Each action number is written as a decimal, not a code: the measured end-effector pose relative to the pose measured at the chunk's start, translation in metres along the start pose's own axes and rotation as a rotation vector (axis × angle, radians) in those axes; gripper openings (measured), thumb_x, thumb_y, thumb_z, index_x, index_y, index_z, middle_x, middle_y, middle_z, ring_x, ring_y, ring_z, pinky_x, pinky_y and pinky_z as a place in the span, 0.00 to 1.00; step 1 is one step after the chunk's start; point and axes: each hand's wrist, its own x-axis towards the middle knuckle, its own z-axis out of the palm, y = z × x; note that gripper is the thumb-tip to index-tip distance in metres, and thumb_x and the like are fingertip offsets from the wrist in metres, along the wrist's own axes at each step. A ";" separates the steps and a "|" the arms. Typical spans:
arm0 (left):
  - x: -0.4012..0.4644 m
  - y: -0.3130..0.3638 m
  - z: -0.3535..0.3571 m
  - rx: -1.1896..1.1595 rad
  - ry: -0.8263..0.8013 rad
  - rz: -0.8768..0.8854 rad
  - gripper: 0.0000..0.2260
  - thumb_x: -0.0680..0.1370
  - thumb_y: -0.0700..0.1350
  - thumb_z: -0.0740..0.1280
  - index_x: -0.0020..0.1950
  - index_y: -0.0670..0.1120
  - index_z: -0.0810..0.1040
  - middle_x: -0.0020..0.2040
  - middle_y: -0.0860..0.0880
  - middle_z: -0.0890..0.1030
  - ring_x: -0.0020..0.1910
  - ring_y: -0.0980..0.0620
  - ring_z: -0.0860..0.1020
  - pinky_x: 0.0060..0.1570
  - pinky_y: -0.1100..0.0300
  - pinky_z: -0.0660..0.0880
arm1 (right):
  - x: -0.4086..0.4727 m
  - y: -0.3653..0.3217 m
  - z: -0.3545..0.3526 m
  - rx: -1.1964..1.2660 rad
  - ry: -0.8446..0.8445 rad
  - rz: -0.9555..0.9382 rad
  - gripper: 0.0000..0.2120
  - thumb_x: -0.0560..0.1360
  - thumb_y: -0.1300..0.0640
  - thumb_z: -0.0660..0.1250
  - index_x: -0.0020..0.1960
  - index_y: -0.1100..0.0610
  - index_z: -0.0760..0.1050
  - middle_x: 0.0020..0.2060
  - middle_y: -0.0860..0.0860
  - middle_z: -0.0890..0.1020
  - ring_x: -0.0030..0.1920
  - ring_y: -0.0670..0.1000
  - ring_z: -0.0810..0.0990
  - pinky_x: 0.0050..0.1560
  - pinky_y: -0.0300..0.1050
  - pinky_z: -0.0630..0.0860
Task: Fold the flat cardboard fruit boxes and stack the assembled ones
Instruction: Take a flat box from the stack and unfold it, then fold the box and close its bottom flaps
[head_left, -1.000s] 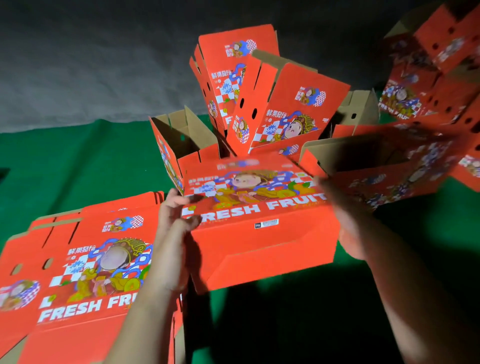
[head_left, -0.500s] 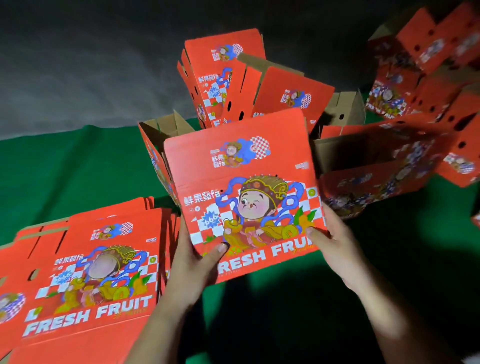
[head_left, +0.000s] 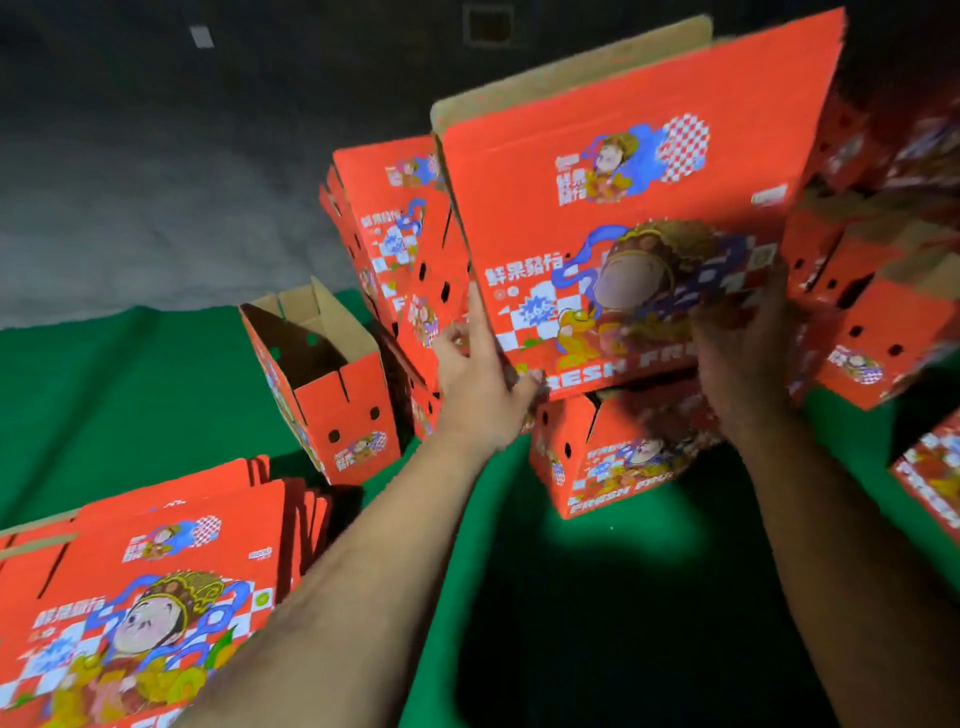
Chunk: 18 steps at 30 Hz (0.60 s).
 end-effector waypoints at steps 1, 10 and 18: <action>0.010 0.003 0.008 0.020 -0.131 -0.060 0.44 0.78 0.45 0.73 0.85 0.47 0.47 0.73 0.37 0.66 0.72 0.46 0.65 0.72 0.63 0.62 | 0.015 0.003 0.000 -0.042 0.021 0.045 0.41 0.72 0.50 0.70 0.80 0.60 0.60 0.75 0.57 0.70 0.75 0.54 0.71 0.76 0.52 0.65; 0.001 -0.008 0.050 -0.302 -0.359 -0.261 0.22 0.83 0.39 0.67 0.77 0.44 0.69 0.66 0.44 0.80 0.59 0.49 0.79 0.64 0.60 0.73 | -0.024 0.016 0.040 -0.092 -0.170 0.356 0.39 0.80 0.58 0.70 0.81 0.66 0.51 0.77 0.61 0.65 0.76 0.57 0.65 0.71 0.37 0.57; -0.035 -0.005 0.050 -0.502 -0.223 -0.315 0.10 0.84 0.42 0.65 0.65 0.45 0.80 0.57 0.50 0.82 0.52 0.56 0.79 0.47 0.75 0.72 | -0.097 -0.009 0.051 0.111 0.127 0.184 0.09 0.69 0.64 0.65 0.47 0.57 0.78 0.44 0.53 0.84 0.43 0.46 0.83 0.48 0.51 0.80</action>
